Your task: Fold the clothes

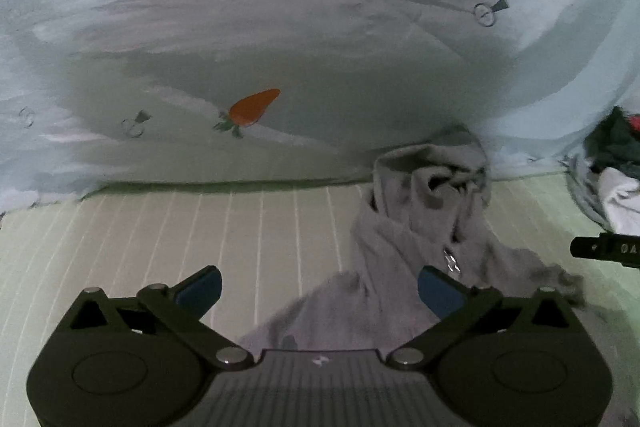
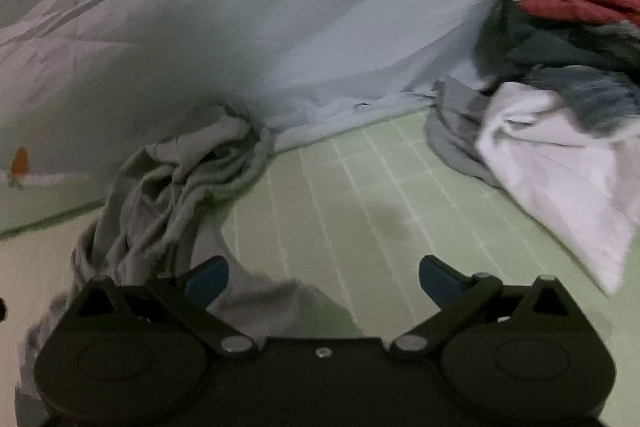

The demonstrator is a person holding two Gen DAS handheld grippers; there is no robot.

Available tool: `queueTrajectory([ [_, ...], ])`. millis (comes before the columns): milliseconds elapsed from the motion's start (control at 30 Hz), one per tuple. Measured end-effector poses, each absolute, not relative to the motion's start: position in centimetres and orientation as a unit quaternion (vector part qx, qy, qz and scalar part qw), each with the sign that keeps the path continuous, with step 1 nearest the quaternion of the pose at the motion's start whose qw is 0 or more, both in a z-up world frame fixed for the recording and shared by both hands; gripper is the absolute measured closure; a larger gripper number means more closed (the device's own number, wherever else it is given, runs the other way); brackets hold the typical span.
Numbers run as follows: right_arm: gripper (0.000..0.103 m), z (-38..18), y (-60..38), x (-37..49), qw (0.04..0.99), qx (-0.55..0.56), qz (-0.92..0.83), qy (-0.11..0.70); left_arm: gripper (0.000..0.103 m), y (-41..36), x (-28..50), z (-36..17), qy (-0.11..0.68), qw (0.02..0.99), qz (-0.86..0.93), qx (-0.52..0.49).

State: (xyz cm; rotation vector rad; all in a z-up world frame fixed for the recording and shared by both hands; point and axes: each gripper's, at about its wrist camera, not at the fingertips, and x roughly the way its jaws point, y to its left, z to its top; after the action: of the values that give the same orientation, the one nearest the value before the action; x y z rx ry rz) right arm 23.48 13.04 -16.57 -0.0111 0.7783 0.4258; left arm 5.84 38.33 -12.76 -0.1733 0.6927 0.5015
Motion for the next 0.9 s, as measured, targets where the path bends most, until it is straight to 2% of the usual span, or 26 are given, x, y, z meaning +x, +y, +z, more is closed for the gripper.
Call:
queueTrajectory([
  [300, 0.0, -18.1, 19.4, 29.0, 0.875, 0.032, 0.267, 0.403, 0.0, 42.6, 12.7, -15.5, 0.345, 0.892, 0.271, -0.113],
  [367, 0.001, -18.7, 21.3, 28.8, 0.868, -0.001, 0.28, 0.41, 0.0, 42.7, 13.5, -16.0, 0.348, 0.891, 0.267, -0.119],
  [433, 0.013, -19.4, 23.1, 28.4, 0.864, -0.05, 0.282, 0.415, 0.0, 42.5, 14.1, -16.5, 0.357, 0.889, 0.264, -0.111],
  [467, 0.026, -19.7, 23.9, 28.2, 0.862, -0.072, 0.28, 0.417, 0.0, 42.2, 14.4, -16.8, 0.365, 0.887, 0.265, -0.1],
  [500, 0.028, -19.9, 24.1, 28.0, 0.863, -0.09, 0.265, 0.419, 0.0, 41.9, 14.6, -17.2, 0.375, 0.883, 0.267, -0.087],
  [700, 0.027, -19.6, 20.8, 25.7, 0.88, -0.148, 0.175, 0.416, 0.0, 40.6, 13.7, -18.5, 0.42, 0.864, 0.271, -0.055],
  [900, 0.026, -19.0, 17.6, 24.5, 0.869, -0.123, 0.154, 0.453, 0.0, 40.6, 12.1, -18.8, 0.437, 0.855, 0.268, -0.073],
])
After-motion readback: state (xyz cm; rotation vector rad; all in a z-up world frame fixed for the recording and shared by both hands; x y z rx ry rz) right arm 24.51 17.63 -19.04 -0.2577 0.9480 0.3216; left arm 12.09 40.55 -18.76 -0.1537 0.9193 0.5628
